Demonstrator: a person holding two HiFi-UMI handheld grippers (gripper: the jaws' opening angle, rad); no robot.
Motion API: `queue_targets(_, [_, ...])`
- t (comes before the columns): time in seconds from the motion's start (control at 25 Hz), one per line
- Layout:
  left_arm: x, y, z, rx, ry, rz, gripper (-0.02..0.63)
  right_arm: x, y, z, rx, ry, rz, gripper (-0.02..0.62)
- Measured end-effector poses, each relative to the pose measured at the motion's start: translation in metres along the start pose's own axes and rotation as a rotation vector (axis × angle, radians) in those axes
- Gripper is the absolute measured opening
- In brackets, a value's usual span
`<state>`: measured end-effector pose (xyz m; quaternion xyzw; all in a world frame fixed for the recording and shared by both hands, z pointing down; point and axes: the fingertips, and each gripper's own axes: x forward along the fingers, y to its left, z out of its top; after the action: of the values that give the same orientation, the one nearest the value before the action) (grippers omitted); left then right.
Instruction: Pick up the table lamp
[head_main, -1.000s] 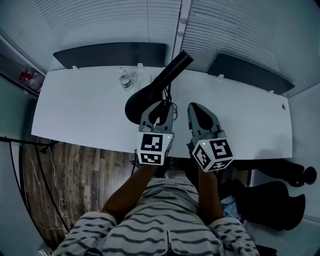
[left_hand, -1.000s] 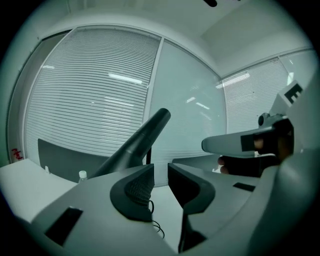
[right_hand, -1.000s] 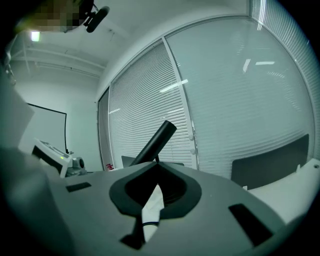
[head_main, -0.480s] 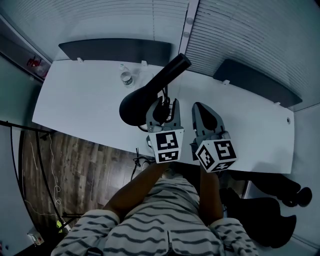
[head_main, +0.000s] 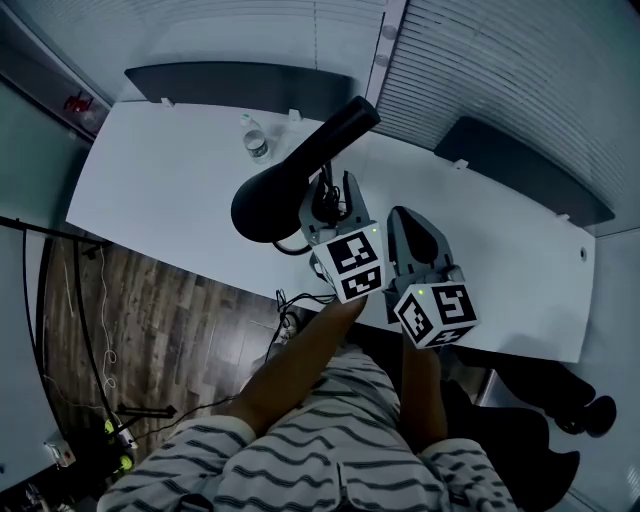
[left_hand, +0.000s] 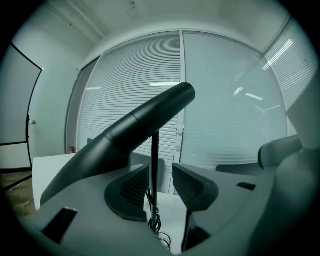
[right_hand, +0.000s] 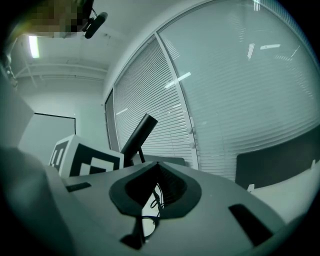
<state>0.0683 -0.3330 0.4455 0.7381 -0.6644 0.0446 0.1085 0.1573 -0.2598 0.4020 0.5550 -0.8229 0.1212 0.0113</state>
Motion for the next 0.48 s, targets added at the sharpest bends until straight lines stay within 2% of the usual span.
queue_targets(0.16, [0.010,0.003,0.004,-0.010,-0.016,0.072,0.123,-0.002,-0.005,-0.005,0.000,0.010,0.018,0.011])
queue_targets(0.48, [0.017,0.005,0.003,0.022,-0.040,0.134,0.092,-0.002,-0.012,-0.014,-0.015,0.018,0.045,0.011])
